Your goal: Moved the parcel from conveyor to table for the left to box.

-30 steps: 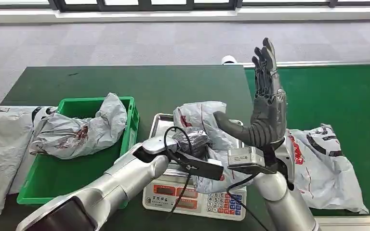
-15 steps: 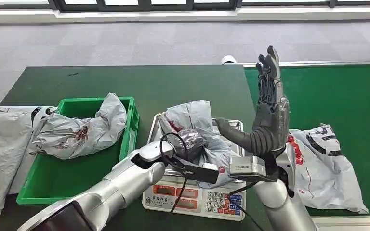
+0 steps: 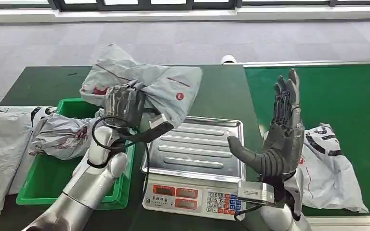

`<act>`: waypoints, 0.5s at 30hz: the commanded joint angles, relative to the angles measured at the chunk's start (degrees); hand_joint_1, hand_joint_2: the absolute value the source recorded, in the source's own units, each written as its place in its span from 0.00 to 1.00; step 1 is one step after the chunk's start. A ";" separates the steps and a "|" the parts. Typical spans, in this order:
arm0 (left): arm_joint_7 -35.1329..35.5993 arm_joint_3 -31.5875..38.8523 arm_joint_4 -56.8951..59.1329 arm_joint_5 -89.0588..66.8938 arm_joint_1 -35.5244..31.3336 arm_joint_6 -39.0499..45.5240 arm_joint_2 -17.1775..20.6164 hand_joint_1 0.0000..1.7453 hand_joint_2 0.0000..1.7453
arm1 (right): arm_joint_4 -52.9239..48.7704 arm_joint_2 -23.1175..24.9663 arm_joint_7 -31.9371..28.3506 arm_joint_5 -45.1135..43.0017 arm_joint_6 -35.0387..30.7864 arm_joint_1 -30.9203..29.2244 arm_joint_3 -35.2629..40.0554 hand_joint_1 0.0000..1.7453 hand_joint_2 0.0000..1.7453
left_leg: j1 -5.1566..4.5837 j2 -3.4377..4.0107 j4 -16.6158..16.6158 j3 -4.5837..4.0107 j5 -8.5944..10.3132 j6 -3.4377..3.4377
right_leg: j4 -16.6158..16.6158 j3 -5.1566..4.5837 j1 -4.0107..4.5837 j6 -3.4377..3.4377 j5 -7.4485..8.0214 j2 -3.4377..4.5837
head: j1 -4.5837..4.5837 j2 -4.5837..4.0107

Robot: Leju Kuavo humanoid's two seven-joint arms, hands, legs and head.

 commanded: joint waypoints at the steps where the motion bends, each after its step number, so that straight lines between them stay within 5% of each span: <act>1: -3.63 20.27 -12.97 1.74 14.37 8.02 3.03 1.00 1.00 | 0.22 -2.79 -0.10 0.31 -2.51 4.67 -1.13 0.00 1.00 | 0.02 0.36 -0.28 0.30 -0.02 -0.04 | -0.26 0.18 0.02 -0.01 0.08 0.31 | 0.00 0.00; 11: 0.67 26.13 -5.41 0.05 14.96 5.03 1.24 1.00 1.00 | -1.43 -3.41 2.14 2.29 -1.64 7.13 -2.49 0.00 1.00 | 0.00 0.03 -0.13 0.10 0.01 -0.03 | -0.15 0.08 0.01 0.01 -0.01 -0.02 | 0.00 0.00; 15: 5.09 32.40 4.04 -3.65 15.96 4.32 1.25 1.00 1.00 | 0.98 -3.94 7.46 4.79 5.73 4.06 -2.20 0.00 1.00 | 0.00 0.23 -0.27 0.26 0.05 -0.05 | -0.29 0.18 0.01 0.00 0.09 0.16 | 0.00 0.00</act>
